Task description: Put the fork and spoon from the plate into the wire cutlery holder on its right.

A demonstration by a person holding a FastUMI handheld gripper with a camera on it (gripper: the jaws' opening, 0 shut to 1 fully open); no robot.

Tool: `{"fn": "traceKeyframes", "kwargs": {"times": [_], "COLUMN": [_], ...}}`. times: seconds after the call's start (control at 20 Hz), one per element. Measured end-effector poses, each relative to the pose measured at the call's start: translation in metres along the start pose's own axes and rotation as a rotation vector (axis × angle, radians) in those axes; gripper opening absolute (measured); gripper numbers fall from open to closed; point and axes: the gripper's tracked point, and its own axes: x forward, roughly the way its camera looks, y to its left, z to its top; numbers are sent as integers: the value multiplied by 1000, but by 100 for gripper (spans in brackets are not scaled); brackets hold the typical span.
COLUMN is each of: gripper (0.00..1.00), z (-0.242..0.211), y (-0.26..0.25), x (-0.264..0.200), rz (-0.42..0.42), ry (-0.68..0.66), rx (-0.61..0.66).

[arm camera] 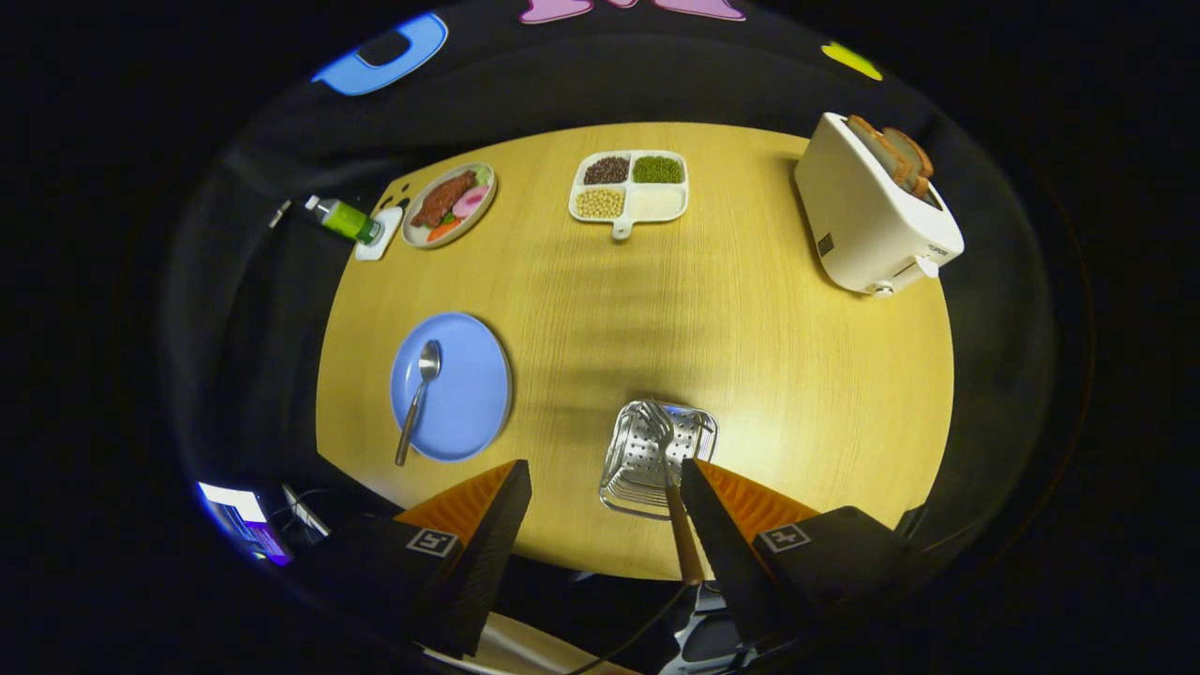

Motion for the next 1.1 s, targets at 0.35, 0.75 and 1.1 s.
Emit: {"fn": "traceKeyframes", "kwargs": {"times": [0.35, 0.75, 1.1], "gripper": [99, 99, 99], "z": [-15, -36, -39], "y": [62, 156, 209], "x": [-9, 46, 114], "rz": [51, 121, 139], "ry": [-169, -162, -107], "rx": [-23, -115, -125]}}
